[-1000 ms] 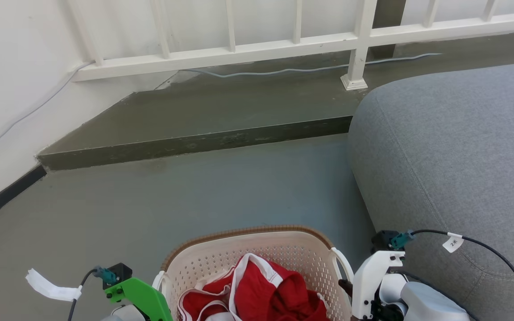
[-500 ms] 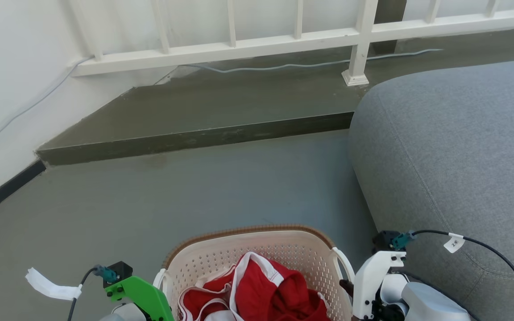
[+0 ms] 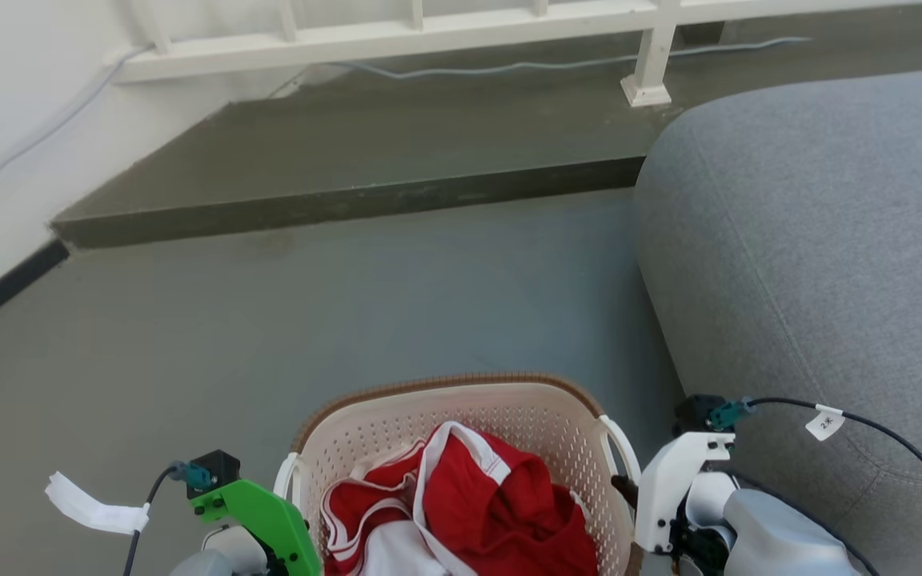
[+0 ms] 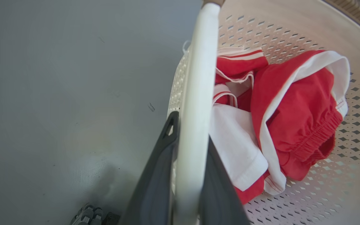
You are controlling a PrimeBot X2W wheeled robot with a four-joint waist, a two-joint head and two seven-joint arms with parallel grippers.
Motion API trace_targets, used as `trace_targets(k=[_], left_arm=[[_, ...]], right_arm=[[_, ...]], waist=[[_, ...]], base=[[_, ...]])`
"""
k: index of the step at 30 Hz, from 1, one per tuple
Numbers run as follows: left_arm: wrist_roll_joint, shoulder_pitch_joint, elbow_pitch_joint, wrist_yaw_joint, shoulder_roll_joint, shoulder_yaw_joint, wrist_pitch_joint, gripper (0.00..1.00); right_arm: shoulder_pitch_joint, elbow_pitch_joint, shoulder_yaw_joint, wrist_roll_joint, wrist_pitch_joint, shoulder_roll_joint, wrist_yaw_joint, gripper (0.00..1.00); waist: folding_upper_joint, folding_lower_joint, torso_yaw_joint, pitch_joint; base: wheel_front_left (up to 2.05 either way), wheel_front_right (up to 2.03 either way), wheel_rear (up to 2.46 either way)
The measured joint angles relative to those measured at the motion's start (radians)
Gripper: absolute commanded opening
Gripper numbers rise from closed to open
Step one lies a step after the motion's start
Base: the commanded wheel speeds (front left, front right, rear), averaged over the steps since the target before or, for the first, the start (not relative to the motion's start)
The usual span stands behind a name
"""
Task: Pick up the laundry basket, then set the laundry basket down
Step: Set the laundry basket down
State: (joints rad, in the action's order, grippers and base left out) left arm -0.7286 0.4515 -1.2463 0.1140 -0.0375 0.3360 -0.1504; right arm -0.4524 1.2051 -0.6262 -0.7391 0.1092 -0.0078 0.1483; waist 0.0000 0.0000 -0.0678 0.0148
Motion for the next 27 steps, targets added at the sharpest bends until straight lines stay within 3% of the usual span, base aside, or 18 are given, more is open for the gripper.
trace_targets(k=[27], left_arm=[[0.025,0.246,0.085,-0.044,-0.002,0.017,0.175,0.0]], right_arm=[[-0.263,-0.056,0.003,0.036,-0.184,-0.049,-0.009,0.0]], waist=[[0.0,0.0,0.008,0.337]], base=[[0.0,0.0,0.0]])
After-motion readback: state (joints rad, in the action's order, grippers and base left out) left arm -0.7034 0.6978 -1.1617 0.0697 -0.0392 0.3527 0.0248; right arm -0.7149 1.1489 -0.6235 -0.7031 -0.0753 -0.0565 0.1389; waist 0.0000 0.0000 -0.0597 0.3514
